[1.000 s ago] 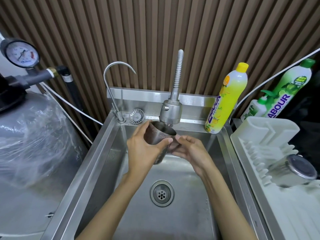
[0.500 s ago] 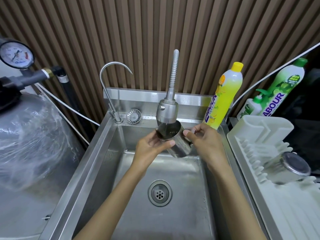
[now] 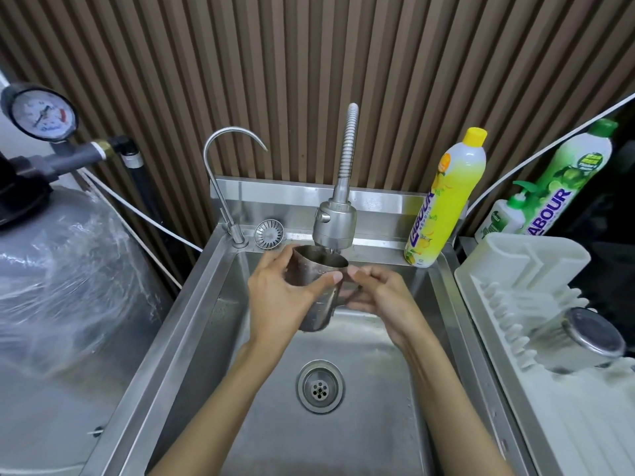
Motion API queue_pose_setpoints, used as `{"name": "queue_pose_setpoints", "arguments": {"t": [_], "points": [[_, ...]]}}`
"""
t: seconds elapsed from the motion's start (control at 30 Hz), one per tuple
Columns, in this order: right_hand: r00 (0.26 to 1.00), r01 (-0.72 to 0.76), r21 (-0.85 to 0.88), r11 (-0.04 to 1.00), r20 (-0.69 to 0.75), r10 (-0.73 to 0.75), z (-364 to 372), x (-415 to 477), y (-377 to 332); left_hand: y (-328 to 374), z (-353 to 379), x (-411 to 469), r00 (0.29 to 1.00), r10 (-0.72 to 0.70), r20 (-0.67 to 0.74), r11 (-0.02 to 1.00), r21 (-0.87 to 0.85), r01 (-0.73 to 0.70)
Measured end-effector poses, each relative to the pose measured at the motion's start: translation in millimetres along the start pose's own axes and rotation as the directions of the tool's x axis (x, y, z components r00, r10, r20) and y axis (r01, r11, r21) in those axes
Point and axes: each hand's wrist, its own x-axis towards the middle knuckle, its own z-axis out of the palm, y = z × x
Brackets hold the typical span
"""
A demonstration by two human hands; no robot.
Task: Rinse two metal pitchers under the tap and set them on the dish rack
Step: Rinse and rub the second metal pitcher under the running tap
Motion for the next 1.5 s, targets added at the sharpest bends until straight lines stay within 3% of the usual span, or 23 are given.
{"name": "queue_pose_setpoints", "arguments": {"t": [0.27,0.37,0.47,0.57,0.67,0.8,0.87,0.93,1.07,1.2,1.27,1.37,1.43,1.5], "points": [[0.967,0.037,-0.396,0.918,-0.218,-0.133,-13,-14,-26,-4,6,-9,0.944,-0.235,0.231,0.941,-0.190,0.280],[0.930,0.082,-0.542,0.836,-0.260,-0.260,-17,-22,-39,-2,14,-11,0.897,-0.223,0.381,0.862,-0.353,0.364],[0.895,0.141,-0.614,0.777,-0.256,-0.365,-17,-29,-45,-4,25,-9,0.888,-0.173,0.426,0.791,-0.477,0.383],[0.908,0.220,-0.395,0.892,-0.251,-0.335,-18,-22,-42,2,30,-7,0.924,-0.120,0.362,0.763,-0.563,0.319],[0.945,0.250,-0.141,0.958,-0.179,-0.273,-18,-9,-35,4,27,1,0.970,-0.076,0.233,0.798,-0.569,0.199],[0.984,0.177,0.133,0.975,-0.054,-0.171,-13,4,-21,7,11,9,0.992,0.090,0.084,0.942,-0.331,-0.057],[0.991,0.129,0.198,0.972,0.001,-0.132,-9,5,-15,10,5,9,0.984,0.176,-0.009,0.966,-0.190,-0.174],[0.994,0.098,0.205,0.974,0.030,-0.106,-5,4,-12,14,-3,8,0.980,0.194,-0.046,0.976,-0.095,-0.197],[0.999,0.044,0.066,0.997,-0.016,-0.043,-2,-2,-16,13,-11,8,0.997,0.074,0.015,0.997,0.035,-0.074],[0.989,0.041,-0.180,0.983,-0.136,-0.067,-7,-10,-37,6,-9,6,0.988,-0.065,0.143,0.997,-0.039,0.071],[0.965,0.076,-0.409,0.909,-0.200,-0.171,-8,-13,-47,2,-4,6,0.964,-0.124,0.234,0.979,-0.131,0.158],[0.920,0.094,-0.714,0.694,-0.203,-0.334,-7,-20,-60,-5,9,4,0.916,-0.148,0.373,0.908,-0.317,0.276],[0.901,0.095,-0.778,0.621,-0.198,-0.386,-5,-24,-62,-9,19,2,0.909,-0.134,0.394,0.852,-0.424,0.309],[0.895,0.121,-0.749,0.651,-0.202,-0.399,-5,-22,-59,-6,26,-1,0.928,-0.102,0.357,0.826,-0.490,0.279]]}}
